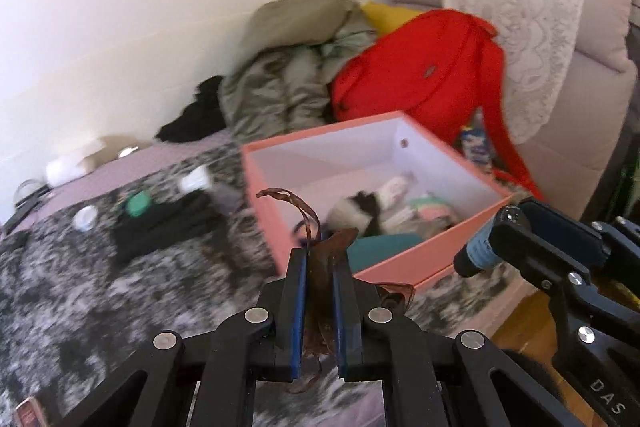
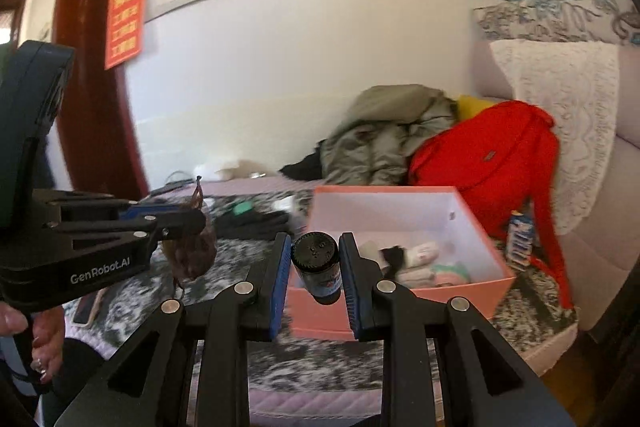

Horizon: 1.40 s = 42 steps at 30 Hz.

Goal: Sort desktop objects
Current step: 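Carry the hair clip and dark bottle into the pink box and release both, then grasp the black glove with the left tool while the right grasps the white ribbed cup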

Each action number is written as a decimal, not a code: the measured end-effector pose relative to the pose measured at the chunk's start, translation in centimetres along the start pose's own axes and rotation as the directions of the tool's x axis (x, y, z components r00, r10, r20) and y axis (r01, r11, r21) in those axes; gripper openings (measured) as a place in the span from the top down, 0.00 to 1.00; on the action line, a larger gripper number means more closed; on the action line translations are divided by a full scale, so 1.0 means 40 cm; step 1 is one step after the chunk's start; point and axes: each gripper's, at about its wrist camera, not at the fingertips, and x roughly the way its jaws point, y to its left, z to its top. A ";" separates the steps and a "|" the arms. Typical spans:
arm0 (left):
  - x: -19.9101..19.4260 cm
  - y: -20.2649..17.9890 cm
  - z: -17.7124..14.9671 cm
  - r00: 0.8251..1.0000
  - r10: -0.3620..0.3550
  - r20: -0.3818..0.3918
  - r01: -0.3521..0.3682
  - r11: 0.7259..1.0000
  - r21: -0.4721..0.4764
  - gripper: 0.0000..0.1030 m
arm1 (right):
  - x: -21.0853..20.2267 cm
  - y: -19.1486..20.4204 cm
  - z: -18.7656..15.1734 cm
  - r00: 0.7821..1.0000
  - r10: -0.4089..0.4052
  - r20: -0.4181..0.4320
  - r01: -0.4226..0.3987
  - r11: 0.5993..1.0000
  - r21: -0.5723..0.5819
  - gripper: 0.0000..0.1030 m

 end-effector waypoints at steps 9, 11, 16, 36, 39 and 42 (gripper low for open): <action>0.167 -0.050 0.129 0.999 -0.047 -0.001 0.047 0.999 0.026 0.91 | 0.083 -0.193 0.068 0.993 -0.113 0.026 0.110 0.990 0.090 0.75; 0.226 -0.044 0.153 0.999 -0.048 -0.016 0.049 0.999 0.022 0.91 | 0.124 -0.221 0.083 0.991 -0.130 0.025 0.127 0.987 0.098 0.75; 0.368 -0.024 0.194 0.997 -0.051 -0.057 0.051 0.999 0.008 0.91 | 0.264 -0.284 0.115 0.989 -0.146 -0.002 0.145 0.982 0.120 0.75; 0.588 0.051 0.175 0.989 0.139 -0.046 -0.137 0.990 0.038 0.06 | 0.668 -0.395 0.051 0.956 -0.231 -0.181 0.273 0.928 0.253 0.11; 0.564 0.059 0.176 0.989 0.143 -0.043 -0.142 0.989 0.038 0.06 | 0.649 -0.377 0.056 0.957 -0.229 -0.180 0.269 0.932 0.245 0.11; 0.519 0.070 0.177 0.986 0.164 -0.028 -0.163 0.986 0.035 0.06 | 0.618 -0.350 0.068 0.960 -0.223 -0.171 0.260 0.937 0.235 0.11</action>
